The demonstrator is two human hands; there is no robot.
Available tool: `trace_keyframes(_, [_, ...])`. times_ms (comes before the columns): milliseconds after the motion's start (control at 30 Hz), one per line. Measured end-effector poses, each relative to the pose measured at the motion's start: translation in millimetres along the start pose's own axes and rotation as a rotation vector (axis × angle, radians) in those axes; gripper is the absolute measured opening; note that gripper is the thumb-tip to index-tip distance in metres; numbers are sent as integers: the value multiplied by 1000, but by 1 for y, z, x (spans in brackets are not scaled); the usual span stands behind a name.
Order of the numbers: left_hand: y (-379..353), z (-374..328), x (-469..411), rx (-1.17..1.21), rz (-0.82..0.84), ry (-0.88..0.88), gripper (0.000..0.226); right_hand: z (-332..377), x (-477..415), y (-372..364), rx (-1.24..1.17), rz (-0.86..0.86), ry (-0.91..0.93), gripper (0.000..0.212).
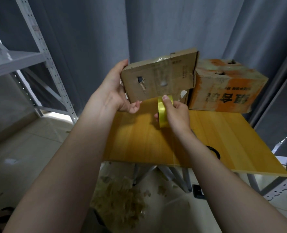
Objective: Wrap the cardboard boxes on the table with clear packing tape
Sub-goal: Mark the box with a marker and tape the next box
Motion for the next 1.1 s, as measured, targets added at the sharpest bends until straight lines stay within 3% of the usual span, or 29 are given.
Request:
trace_keyframes(67, [3,1,-5,-34,27,21,60,0,1,0,-12,-7,4,42])
trace_keyframes(233, [10,1,-24,-136,14,18,100,0,2,1,-14,2,-4,47])
trace_keyframes(300, [8,3,-30,-198,-46,-10,106,1,4,-1,-16,29,-16,47])
trace_keyframes(433, [10,13,-38,-278,-201,-107,64,6,6,-5,-67,41,11,38])
trace_keyframes(533, [12,18,-45,-153,-168,-172,46,10,3,-8,-84,48,23,38])
trace_keyframes(733, [7,15,-47,164,-20,-294,49,22,6,-10,-145,110,87,28])
trace_keyframes(867, [13,10,-48,307,-72,-313,49,28,14,-13,-172,228,186,17])
trace_keyframes(1100, [21,14,-51,403,-193,-325,37,18,16,-20,-80,203,126,32])
Point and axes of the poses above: each hand's wrist, its own x-axis away from the middle knuckle, its own y-axis out of the back of the hand, z = x × y, the point moved 3 cm from there along -x, towards the middle knuckle, and after that the axes turned 15 degrees about y, right-handed, at the moved point
